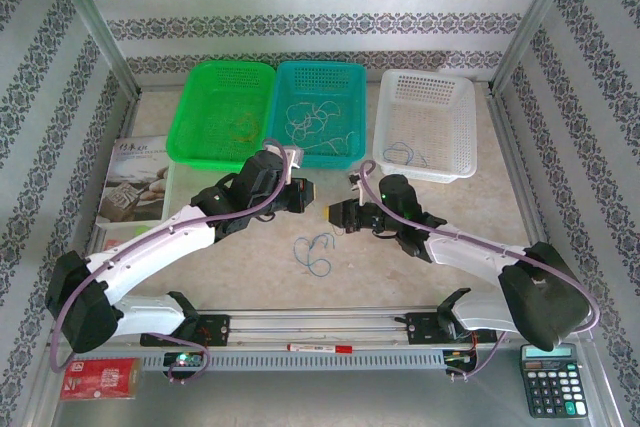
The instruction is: Untangle the cables
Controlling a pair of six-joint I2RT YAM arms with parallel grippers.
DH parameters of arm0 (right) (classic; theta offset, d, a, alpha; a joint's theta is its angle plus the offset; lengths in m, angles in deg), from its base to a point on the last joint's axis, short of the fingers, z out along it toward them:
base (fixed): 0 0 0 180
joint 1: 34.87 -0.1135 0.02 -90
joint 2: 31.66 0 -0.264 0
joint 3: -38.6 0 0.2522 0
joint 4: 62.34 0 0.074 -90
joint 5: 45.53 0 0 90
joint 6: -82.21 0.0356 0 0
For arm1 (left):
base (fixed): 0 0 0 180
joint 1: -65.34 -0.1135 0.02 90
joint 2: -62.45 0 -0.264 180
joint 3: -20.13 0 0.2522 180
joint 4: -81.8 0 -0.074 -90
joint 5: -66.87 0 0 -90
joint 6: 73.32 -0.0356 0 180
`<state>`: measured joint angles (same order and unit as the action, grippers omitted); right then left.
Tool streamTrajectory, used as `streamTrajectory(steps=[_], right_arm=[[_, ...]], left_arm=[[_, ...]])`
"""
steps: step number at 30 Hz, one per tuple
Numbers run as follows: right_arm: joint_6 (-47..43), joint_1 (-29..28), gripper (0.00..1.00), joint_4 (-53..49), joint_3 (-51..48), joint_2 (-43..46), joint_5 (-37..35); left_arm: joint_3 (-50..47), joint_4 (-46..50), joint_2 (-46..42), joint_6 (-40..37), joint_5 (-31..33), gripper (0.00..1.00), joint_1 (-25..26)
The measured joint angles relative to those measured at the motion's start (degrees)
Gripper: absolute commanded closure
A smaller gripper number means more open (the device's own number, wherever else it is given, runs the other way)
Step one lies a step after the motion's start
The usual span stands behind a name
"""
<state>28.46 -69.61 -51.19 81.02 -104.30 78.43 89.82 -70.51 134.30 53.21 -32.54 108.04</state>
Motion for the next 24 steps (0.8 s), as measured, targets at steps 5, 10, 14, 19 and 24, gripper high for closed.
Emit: streamTrajectory(steps=[5,10,14,19,24], right_arm=[[0.1,2.4,1.0,0.1,-0.3,1.1,-0.2],[1.1,7.6,1.0,0.0,-3.4,6.7,-1.6],[1.7,9.9,1.0,-0.4,-6.3,11.1,-3.5],[2.9,10.2,1.0,-0.6,-8.7,14.7,-5.4],[3.5,10.2,0.95,-0.2,-9.3,15.1,-5.6]], left_arm=[[-2.0,-0.2,-2.3,0.0,2.4,1.0,0.0],[-4.4,0.1,-8.0,-0.1,7.3,1.0,-1.3],[-5.5,0.8,-13.0,-0.5,11.4,1.0,-4.7],[-5.7,2.4,-16.6,-1.4,13.5,1.0,-7.9],[-5.7,4.0,-16.7,-3.0,12.8,1.0,-9.5]])
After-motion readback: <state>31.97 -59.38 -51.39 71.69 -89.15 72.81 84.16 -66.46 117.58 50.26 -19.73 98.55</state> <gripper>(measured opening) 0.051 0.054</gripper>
